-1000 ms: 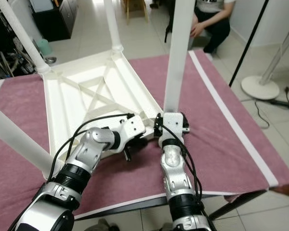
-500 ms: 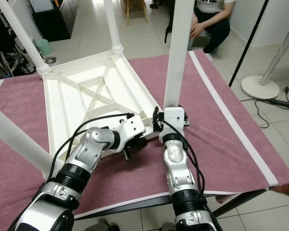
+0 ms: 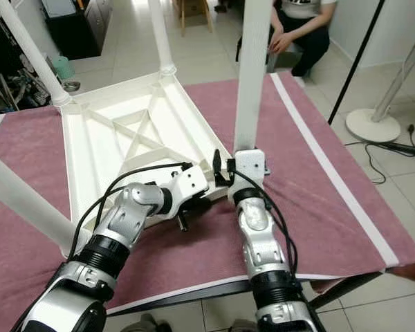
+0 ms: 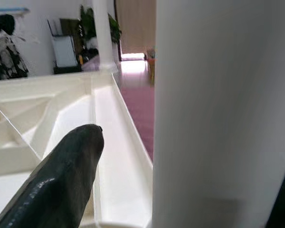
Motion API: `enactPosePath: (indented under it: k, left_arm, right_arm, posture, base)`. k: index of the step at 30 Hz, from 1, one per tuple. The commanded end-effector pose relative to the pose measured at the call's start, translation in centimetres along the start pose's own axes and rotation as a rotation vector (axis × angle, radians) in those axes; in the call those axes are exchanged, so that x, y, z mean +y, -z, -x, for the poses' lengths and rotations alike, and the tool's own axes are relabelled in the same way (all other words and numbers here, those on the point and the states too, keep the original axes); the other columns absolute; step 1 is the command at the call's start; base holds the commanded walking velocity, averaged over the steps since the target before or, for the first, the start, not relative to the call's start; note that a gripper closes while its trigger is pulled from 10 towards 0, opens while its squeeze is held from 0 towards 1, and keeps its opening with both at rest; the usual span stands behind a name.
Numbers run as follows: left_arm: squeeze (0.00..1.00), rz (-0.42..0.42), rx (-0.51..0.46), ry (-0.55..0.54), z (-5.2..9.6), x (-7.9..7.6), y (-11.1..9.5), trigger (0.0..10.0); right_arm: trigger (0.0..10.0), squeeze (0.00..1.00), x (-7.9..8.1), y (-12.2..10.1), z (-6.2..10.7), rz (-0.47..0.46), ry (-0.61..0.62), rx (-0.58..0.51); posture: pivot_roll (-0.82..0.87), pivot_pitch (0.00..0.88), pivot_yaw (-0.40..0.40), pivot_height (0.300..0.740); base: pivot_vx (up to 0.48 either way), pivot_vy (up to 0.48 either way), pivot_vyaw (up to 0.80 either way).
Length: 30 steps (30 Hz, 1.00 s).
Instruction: Building children table
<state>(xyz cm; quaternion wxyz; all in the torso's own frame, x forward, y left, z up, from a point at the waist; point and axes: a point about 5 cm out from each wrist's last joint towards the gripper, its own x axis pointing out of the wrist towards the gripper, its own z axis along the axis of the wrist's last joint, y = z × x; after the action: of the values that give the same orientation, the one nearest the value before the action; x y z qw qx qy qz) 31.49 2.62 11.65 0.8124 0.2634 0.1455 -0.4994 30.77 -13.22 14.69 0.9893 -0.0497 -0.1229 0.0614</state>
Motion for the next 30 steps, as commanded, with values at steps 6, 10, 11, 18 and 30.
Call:
enactPosePath:
  k: [6, 10, 11, 18, 30]
  left_arm:
    - [0.00, 0.016, 0.075, -0.392, 0.5, 1.7, 1.8, 10.0]
    - [0.00, 0.016, 0.074, -0.389, 0.5, 1.7, 1.8, 10.0]
    - [0.00, 0.015, 0.073, -0.388, 0.5, 1.7, 1.8, 10.0]
    - [0.00, 0.019, 0.065, -0.382, 0.6, 1.6, 1.7, 10.0]
    - [0.00, 0.028, 0.022, -0.420, 1.4, 1.8, 1.3, 10.0]
  right_arm:
    - [10.0, 0.00, -0.9, 0.2, 0.9, 0.008, -0.024, 0.023]
    - [10.0, 0.00, -1.3, 0.2, 1.3, 0.011, -0.044, 0.031]
    - [10.0, 0.00, -1.3, 0.1, 1.4, 0.013, -0.075, 0.036]
    - [10.0, 0.00, -2.2, -0.2, 1.4, 0.046, -0.133, 0.038]
    - [10.0, 0.00, -2.7, -0.9, 1.1, 0.067, -0.162, 0.027]
  posture:
    - [-0.04, 0.000, 0.121, 0.740]
    - [-0.04, 0.000, 0.125, 0.740]
    - [-0.05, 0.000, 0.127, 0.740]
    - [-0.05, 0.000, 0.130, 0.740]
    - [-0.04, 0.000, 0.121, 0.740]
  base:
    - [0.000, 0.000, 0.00]
    - [0.000, 0.000, 0.00]
    - [0.000, 0.000, 0.00]
    - [0.000, 0.000, 0.00]
    - [0.000, 0.000, 0.00]
